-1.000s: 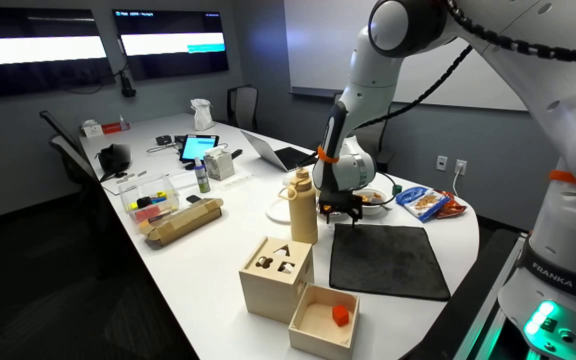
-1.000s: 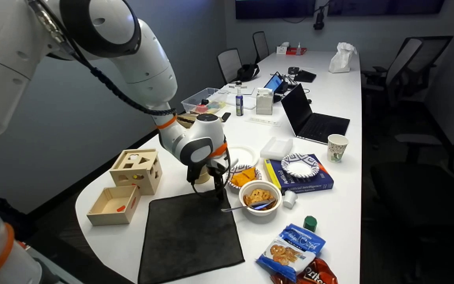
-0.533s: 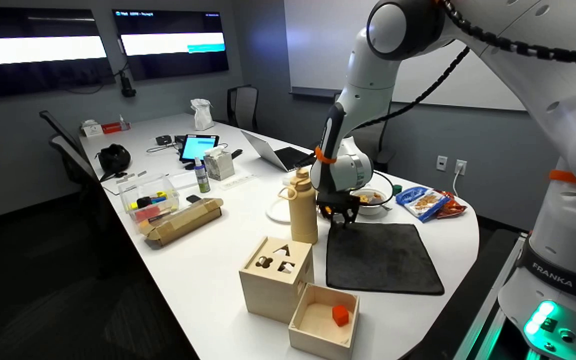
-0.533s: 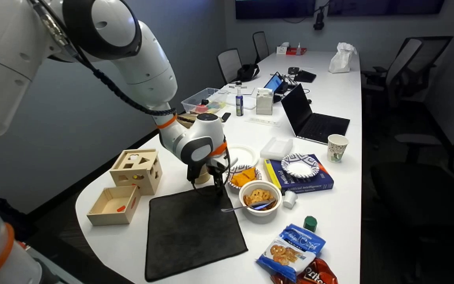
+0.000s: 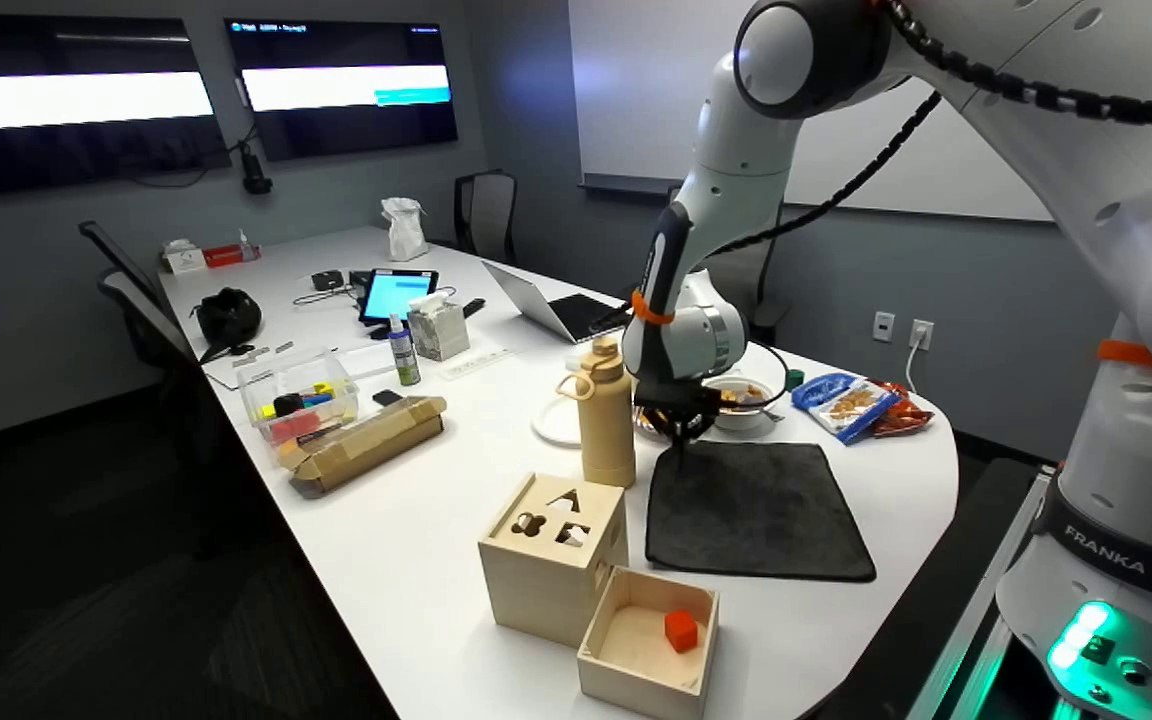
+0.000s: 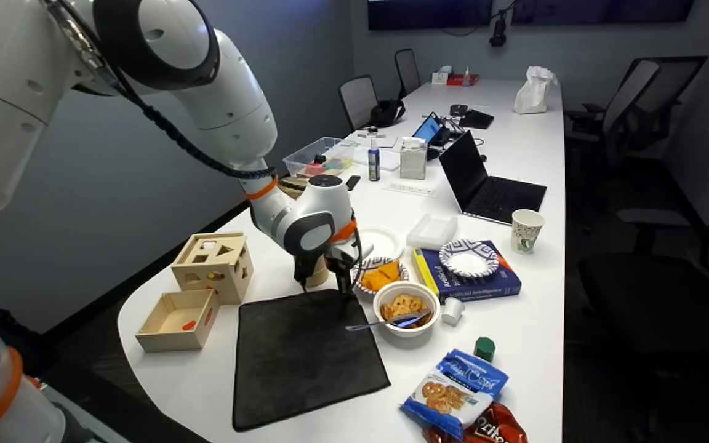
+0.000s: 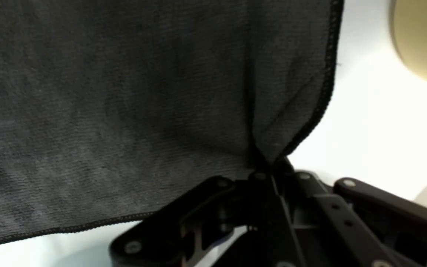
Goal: Fold the grey towel twice, then use it to wipe the table
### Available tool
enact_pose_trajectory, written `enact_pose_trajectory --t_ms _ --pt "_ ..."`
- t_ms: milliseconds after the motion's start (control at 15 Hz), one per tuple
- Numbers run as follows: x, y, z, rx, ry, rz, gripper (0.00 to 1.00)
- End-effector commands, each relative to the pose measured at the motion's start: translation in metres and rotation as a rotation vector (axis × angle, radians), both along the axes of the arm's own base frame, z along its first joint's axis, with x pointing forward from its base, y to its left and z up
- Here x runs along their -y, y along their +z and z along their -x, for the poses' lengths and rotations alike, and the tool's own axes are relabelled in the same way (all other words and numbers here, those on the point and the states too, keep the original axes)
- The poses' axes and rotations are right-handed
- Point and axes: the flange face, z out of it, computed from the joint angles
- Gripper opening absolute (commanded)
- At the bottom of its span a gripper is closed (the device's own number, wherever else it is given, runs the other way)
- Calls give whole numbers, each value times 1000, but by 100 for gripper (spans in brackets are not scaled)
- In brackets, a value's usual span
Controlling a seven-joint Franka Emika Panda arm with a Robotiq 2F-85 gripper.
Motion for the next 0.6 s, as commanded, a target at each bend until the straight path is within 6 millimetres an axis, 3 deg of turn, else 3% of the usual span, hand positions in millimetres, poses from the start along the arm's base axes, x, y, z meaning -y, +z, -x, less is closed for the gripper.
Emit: enact_pose_trajectory --t_ms 0,533 --pt "4 10 19 -35 -37 -1 6" --pt "-15 43 46 -19 -15 1 2"
